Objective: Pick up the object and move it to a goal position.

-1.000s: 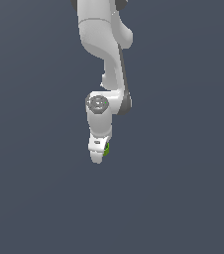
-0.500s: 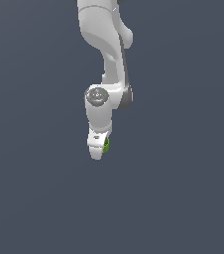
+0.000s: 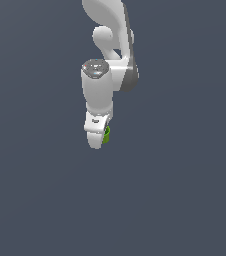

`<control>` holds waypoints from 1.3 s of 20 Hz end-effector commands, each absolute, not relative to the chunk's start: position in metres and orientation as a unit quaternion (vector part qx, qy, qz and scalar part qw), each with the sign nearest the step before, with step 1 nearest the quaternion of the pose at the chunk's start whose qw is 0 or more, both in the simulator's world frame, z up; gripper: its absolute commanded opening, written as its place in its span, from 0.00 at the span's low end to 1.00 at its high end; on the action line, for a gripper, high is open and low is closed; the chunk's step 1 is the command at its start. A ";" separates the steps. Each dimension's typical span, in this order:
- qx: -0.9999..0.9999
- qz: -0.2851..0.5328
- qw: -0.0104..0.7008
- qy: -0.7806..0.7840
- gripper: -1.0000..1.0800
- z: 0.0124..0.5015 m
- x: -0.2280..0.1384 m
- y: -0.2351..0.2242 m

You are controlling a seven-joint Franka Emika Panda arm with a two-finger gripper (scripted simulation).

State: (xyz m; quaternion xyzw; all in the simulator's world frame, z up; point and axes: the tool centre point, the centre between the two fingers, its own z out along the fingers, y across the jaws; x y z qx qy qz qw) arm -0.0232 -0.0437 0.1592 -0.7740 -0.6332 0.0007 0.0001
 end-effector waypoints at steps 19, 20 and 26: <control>-0.774 -0.001 0.001 -0.634 0.00 0.392 -0.038 -0.042; -0.774 -0.001 0.001 -0.634 0.00 0.402 -0.039 -0.042; -0.774 0.000 0.000 -0.633 0.00 0.456 -0.040 -0.043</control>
